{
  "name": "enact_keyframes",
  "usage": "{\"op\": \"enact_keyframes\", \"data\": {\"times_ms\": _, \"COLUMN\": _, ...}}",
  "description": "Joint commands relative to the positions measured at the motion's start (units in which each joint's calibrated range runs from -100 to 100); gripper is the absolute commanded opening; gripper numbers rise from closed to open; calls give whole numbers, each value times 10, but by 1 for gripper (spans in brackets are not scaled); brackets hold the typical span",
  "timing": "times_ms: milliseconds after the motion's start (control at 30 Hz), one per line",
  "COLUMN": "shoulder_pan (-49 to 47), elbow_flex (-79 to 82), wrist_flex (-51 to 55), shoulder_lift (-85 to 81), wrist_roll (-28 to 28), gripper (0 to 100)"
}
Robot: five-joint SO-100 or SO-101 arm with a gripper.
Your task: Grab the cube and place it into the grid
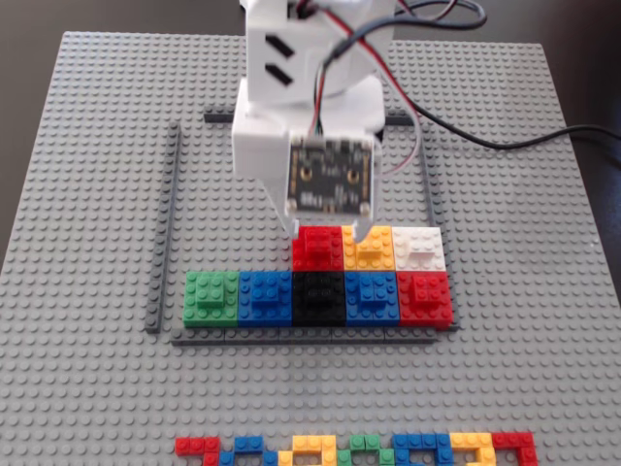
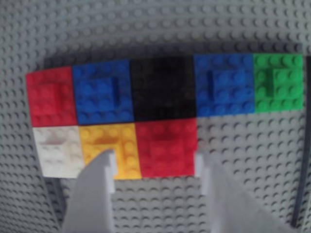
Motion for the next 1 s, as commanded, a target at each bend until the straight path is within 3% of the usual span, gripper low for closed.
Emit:
{"op": "enact_keyframes", "data": {"times_ms": 0, "shoulder_pan": -3, "elbow_flex": -19, "wrist_flex": 9, "shoulder_lift": -96, "wrist_roll": -10, "gripper": 23}}
{"op": "enact_keyframes", "data": {"times_ms": 533, "shoulder_pan": -29, "elbow_flex": 22, "wrist_flex": 78, "shoulder_lift": -397, "wrist_roll": -19, "gripper": 21}}
{"op": "enact_keyframes", "data": {"times_ms": 833, "shoulder_pan": -43, "elbow_flex": 201, "wrist_flex": 46, "shoulder_lift": -629, "wrist_roll": -16, "gripper": 1}}
{"op": "enact_keyframes", "data": {"times_ms": 967, "shoulder_pan": -34, "elbow_flex": 265, "wrist_flex": 29, "shoulder_lift": -696, "wrist_roll": -21, "gripper": 0}}
